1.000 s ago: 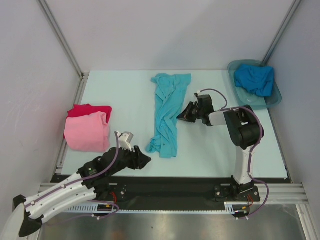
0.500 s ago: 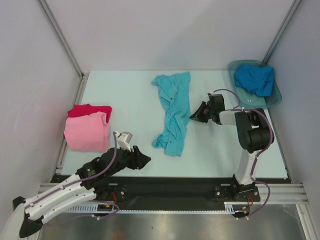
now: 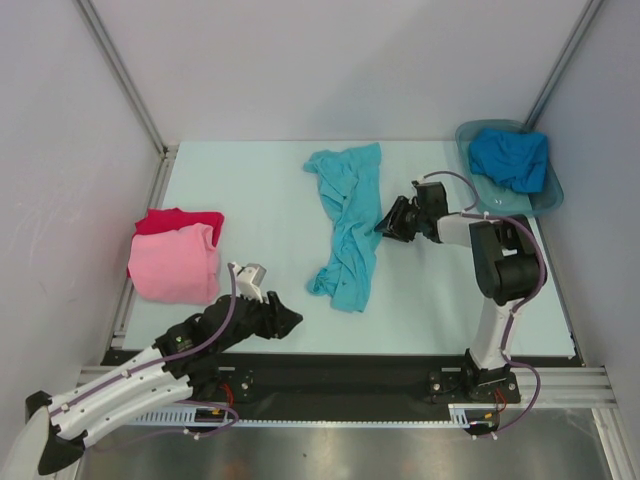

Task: Fold and stack the t-shirts
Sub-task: Fold the tshirt

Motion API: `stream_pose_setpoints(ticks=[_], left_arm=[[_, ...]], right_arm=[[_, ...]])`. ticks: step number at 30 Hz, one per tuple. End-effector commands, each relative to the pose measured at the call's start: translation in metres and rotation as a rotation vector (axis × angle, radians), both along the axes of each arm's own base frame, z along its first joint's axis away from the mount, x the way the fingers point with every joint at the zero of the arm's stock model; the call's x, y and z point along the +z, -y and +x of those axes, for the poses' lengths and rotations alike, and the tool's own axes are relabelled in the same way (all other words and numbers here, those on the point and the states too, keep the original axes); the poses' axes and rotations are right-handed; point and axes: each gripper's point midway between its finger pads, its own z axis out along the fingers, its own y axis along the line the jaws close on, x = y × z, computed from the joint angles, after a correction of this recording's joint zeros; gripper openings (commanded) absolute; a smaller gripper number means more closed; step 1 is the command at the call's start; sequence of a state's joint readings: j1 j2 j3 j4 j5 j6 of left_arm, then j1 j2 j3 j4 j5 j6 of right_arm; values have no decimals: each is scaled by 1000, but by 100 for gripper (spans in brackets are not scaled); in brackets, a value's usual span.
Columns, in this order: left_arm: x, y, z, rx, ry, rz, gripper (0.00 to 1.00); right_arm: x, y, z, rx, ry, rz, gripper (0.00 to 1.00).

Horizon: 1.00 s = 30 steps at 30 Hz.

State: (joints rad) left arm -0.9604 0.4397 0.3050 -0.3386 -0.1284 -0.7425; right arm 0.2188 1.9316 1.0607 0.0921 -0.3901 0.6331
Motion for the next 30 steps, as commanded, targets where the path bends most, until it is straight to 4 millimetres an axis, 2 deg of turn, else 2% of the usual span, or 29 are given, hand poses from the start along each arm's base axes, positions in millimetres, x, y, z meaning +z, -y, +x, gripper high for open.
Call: stream_pose_setpoints(ticks=[1,2,3,5,6,9,10,11,13,18,22,30], left_arm=[[11,6,2,-5,24,-43,57],[9,6,2,-5,21,-40,57],[10,7,2,-6,23,-44,57],[10,9,3,-10,21,-45,57],[10,10,3,-12,22,-44,57],[12,13,4,-16,26,-47,57],[11,13,4,-17,26,-45,57],[11,13,5,-18,28,-45,57],[13,14,5,-20,30,-47,57],[16,15,5,-24,36,-47,57],[18,16,6,-27,38,-44,57],[22,18,7,-31,40,-44,57]], right_arm=[[-3,6,-11,-9,-14,-40,45],[1,7,-11,-22,-8,-45,46],[16,5,-11,-21,26,-41,46],[24,5,-17,-23,30,-50,46],[36,3,-19,-19,53,-43,46],[39,3,-32,-24,43,-22,44],[46,2,-35,-22,58,-15,43],[39,3,-44,-19,38,-13,43],[43,-1,-52,-16,49,1,42],[19,-5,-78,2,9,5,40],[8,-11,-90,16,-13,8,38],[1,-22,-104,46,-26,19,37]])
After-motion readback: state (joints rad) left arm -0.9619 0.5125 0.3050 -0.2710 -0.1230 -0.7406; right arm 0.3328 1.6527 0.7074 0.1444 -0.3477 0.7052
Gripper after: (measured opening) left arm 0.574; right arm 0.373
